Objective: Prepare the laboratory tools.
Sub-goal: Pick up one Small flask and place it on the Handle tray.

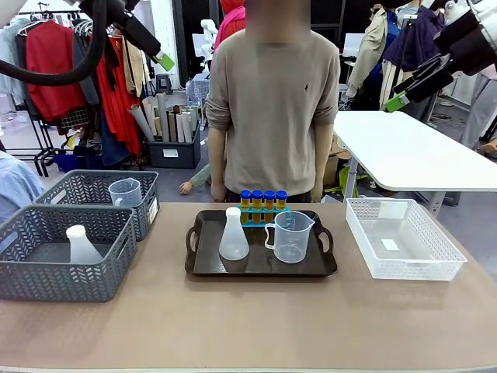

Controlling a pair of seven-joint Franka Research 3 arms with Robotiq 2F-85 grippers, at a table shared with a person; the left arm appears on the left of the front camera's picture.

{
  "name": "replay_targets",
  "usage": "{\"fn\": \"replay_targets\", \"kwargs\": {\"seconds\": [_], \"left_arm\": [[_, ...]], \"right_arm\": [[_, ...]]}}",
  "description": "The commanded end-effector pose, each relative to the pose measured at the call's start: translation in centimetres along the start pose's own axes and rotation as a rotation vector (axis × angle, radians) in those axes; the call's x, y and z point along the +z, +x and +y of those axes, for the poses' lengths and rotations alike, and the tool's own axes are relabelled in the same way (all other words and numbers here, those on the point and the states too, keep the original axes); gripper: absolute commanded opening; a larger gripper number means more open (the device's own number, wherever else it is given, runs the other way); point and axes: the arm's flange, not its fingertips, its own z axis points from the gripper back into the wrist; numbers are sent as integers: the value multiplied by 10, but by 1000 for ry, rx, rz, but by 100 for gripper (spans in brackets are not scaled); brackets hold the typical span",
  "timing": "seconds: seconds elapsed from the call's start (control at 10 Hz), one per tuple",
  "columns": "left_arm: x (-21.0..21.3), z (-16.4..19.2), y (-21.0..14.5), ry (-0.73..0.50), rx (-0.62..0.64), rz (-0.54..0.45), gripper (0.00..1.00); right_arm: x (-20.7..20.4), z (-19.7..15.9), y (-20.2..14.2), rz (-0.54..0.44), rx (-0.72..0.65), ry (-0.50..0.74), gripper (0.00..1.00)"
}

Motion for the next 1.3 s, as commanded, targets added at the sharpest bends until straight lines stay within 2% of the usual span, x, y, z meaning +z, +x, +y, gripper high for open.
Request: {"fn": "replay_targets", "kwargs": {"seconds": [0.0,1.2], "left_arm": [[1,0,0,2,1,-1,100],[1,0,0,2,1,-1,100]], "right_arm": [[1,0,1,-11,13,6,100],[1,0,1,-11,13,6,100]]}}
